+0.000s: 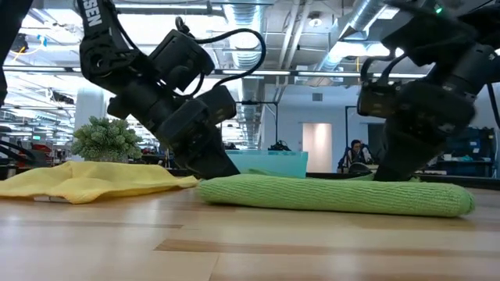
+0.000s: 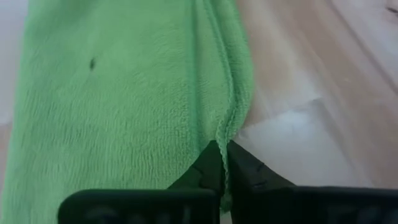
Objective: Roll microfiber towels into tight, uniform cylinder then place into a basket
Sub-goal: Roll the green microfiber cloth
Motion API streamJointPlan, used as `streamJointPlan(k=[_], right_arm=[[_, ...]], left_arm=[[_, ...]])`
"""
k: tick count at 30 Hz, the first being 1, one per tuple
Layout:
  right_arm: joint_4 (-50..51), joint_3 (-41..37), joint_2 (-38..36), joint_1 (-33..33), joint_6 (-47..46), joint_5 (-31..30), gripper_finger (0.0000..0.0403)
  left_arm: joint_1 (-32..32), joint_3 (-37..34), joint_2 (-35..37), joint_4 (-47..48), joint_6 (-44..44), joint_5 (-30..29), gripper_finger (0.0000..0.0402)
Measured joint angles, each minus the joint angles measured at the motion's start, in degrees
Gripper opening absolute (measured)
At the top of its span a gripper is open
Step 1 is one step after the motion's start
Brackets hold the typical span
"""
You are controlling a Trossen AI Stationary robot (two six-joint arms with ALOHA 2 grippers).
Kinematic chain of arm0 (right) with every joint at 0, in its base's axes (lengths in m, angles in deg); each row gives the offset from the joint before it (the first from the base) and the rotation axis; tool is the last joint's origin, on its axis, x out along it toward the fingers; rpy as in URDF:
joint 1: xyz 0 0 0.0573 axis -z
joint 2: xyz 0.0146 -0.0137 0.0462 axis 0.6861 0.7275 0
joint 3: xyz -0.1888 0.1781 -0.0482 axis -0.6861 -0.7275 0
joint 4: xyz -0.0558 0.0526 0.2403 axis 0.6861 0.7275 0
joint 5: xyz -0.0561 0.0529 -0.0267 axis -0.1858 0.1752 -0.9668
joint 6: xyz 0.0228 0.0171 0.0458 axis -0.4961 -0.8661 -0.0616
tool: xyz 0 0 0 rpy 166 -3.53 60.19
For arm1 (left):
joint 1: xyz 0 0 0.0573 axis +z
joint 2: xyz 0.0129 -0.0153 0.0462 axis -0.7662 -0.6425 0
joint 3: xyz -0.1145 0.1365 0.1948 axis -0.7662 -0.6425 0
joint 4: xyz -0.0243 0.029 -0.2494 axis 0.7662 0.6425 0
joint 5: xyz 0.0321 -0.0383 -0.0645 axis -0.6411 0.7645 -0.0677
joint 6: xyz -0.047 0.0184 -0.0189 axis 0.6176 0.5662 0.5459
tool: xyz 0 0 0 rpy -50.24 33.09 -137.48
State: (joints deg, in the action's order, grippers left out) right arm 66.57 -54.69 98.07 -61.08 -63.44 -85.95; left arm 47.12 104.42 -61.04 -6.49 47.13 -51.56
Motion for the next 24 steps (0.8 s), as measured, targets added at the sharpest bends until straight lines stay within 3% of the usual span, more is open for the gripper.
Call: streamJointPlan(k=[5,9,17,24], right_arm=[[0.1,1.2,0.0,-1.4,5.4,-1.0,0.0008],[1.2,2.8,0.0,-2.8,9.6,-4.0,0.0015],[13.3,7.3,0.0,-6.2,13.1,-10.1,0.0006],[15.9,9.8,0.0,-8.5,14.7,-14.3,0.0015]], left_arm=[[-1.4,0.0,0.0,-0.4,-6.1,-0.7,0.0034],[-2.2,0.0,0.0,-0.5,-10.1,-1.2,0.0026],[-3.3,0.0,0.0,-0.7,-17.5,-6.8,0.0011],[-5.2,0.0,0.1,-1.0,-25.6,-12.1,0.0007]])
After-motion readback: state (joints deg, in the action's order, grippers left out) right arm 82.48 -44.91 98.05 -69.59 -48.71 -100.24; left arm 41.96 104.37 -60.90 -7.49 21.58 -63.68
